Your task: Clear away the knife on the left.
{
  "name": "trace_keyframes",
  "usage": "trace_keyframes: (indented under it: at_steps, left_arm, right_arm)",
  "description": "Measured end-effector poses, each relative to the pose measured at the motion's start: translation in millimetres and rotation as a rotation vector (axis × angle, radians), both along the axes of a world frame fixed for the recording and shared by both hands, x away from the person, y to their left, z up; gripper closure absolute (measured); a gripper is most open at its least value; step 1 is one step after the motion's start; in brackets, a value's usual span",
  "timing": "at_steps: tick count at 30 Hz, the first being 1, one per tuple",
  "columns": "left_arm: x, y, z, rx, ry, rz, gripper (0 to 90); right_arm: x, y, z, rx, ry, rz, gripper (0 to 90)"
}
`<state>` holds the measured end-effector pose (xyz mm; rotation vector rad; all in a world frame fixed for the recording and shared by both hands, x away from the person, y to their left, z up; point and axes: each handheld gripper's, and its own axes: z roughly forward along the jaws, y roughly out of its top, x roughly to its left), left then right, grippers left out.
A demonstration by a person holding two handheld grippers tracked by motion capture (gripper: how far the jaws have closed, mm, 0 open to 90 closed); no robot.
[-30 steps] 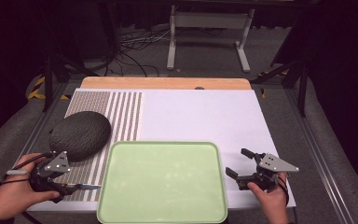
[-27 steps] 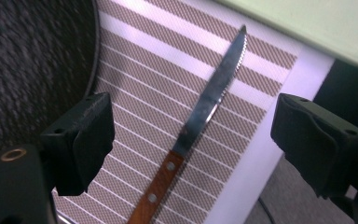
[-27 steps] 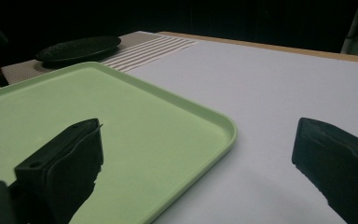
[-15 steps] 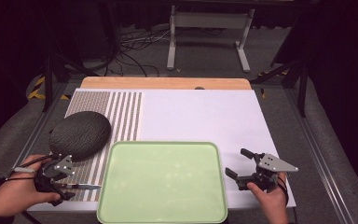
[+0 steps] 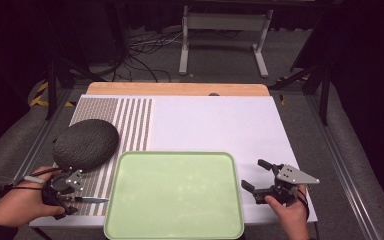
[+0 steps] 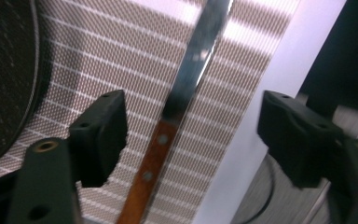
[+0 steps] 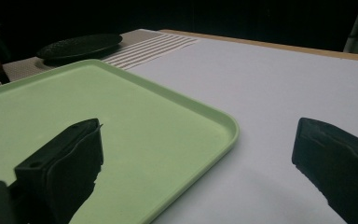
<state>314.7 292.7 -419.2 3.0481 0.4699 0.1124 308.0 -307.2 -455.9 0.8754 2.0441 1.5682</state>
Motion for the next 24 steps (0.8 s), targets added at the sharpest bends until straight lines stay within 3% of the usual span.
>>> trace_keyframes:
  at_steps: [6,12,24]
  left_arm:
    - [2.5,-0.3,-5.3,0.050,0.011,-0.085,38.3]
    - [7.0,2.1,-10.5,0.096,-0.003,-0.124,49.4]
    - [10.7,2.7,-18.3,0.179,0.018,-0.199,68.0]
  right_arm:
    - [0.3,0.9,-0.5,-0.004,0.004,0.003,2.8]
    - [0.1,0.5,-0.3,-0.003,0.003,0.004,2.8]
    - [0.6,1.8,-1.4,-0.002,0.015,0.019,2.8]
